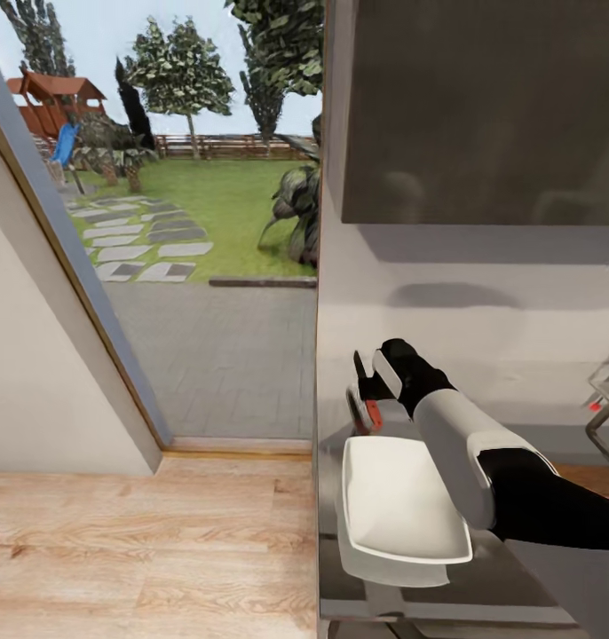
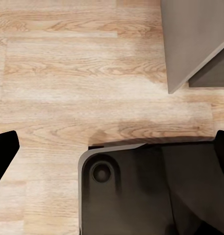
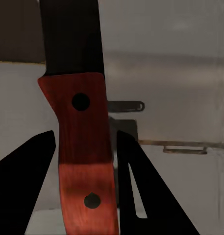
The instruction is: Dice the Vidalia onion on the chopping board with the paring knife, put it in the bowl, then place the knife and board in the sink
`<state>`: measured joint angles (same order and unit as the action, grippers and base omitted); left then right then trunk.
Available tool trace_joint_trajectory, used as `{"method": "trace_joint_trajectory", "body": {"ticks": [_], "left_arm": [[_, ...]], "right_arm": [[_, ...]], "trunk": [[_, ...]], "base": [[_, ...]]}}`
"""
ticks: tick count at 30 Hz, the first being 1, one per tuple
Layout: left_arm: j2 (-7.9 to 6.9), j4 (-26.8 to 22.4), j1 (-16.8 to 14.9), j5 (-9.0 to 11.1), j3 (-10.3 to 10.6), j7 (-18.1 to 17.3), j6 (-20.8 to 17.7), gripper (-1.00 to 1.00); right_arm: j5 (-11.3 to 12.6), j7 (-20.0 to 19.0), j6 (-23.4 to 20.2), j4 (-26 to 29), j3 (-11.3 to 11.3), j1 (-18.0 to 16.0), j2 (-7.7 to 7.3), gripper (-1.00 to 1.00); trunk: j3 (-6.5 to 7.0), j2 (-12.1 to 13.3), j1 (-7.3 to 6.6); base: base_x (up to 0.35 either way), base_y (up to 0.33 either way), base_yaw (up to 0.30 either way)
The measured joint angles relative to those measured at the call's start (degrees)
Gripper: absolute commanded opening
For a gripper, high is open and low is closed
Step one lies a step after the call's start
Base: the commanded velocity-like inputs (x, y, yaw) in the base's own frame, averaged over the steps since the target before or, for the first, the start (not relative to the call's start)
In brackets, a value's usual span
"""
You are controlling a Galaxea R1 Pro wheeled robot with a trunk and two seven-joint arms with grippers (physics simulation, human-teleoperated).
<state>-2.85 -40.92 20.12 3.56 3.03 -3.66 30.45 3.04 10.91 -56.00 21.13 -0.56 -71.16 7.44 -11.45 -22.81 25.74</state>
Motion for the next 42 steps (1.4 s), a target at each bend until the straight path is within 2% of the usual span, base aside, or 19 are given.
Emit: {"method": "trace_joint_trajectory", "body": {"ticks": [15, 20, 23, 29, 34, 42], "left_arm": [[0.00, 0.01, -0.02, 0.00, 0.00, 0.02, 0.00, 1.00], [0.00, 0.03, -0.15, 0.02, 0.00, 0.02, 0.00, 1.00], [-0.03, 0.26, -0.24, 0.07, 0.00, 0.08, -0.03, 1.00], [0.00, 0.70, -0.26, 0.01, 0.00, 0.08, -0.01, 1.00], [0.01, 0.77, -0.26, 0.00, -0.03, 0.07, -0.01, 1.00], [0.00, 0.82, -0.26, 0.00, 0.00, 0.09, 0.00, 1.00]], "right_arm": [[-0.14, 0.12, -0.33, 7.41, 0.23, 0.01, -0.83, -1.00], [-0.31, 0.14, -0.48, 9.90, 0.27, 0.01, -2.00, -1.00], [-1.44, 0.30, -0.44, 15.41, 0.32, 0.00, -3.33, -1.00], [-1.65, 0.26, -0.26, 20.37, 0.26, 0.09, -5.12, -1.00], [-1.51, 0.22, -0.22, 21.32, 0.30, 0.09, -5.76, -1.00], [-1.55, 0.26, -0.28, 21.54, 0.24, 0.10, -5.96, -1.00]], "trunk": [[1.35, 0.00, 0.00], [1.81, 0.00, 0.00], [2.08, 0.00, 0.00], [2.62, 0.01, 0.00], [3.07, 0.02, 0.03], [3.80, 0.02, 0.03]], "base": [[0.000, 0.000, 0.000], [0.000, 0.000, 0.000], [0.000, 0.000, 0.000], [-0.029, 0.000, 0.000], [-0.262, 0.000, 0.000], [-0.330, 0.000, 0.000]]}}
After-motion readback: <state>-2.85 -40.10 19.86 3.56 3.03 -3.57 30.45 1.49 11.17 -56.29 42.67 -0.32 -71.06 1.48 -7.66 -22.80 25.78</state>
